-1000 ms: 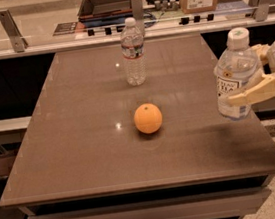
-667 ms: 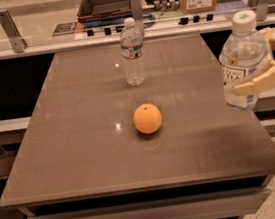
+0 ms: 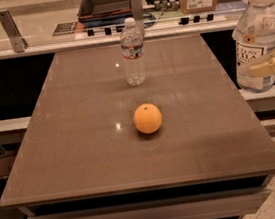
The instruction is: Pick blue plastic bottle
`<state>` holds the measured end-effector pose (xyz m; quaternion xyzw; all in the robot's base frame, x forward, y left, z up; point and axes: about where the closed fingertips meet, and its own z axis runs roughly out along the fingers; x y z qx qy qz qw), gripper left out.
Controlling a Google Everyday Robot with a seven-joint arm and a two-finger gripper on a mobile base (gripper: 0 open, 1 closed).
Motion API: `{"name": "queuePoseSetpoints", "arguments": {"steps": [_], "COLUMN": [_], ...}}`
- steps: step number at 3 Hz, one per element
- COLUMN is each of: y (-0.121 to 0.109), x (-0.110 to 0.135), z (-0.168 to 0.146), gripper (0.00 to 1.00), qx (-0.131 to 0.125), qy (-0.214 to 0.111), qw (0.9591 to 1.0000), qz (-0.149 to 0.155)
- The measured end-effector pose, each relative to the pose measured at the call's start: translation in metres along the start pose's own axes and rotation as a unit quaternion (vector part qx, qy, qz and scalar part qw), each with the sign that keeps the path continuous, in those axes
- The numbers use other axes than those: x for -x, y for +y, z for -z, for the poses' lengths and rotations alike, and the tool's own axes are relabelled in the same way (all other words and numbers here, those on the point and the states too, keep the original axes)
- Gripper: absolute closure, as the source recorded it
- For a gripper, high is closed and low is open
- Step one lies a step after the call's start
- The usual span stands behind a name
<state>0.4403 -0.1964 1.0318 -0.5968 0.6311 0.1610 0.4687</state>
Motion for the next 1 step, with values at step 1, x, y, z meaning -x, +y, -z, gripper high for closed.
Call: {"name": "queuePoseSetpoints", "arguments": {"steps": [1], "y": [-0.0002], "x": [0.0006], "z": [0.0002], "gripper": [1.00], "qx": [0.000], "qy": [0.000], "qw": [1.0000], "qz": [0.001]}}
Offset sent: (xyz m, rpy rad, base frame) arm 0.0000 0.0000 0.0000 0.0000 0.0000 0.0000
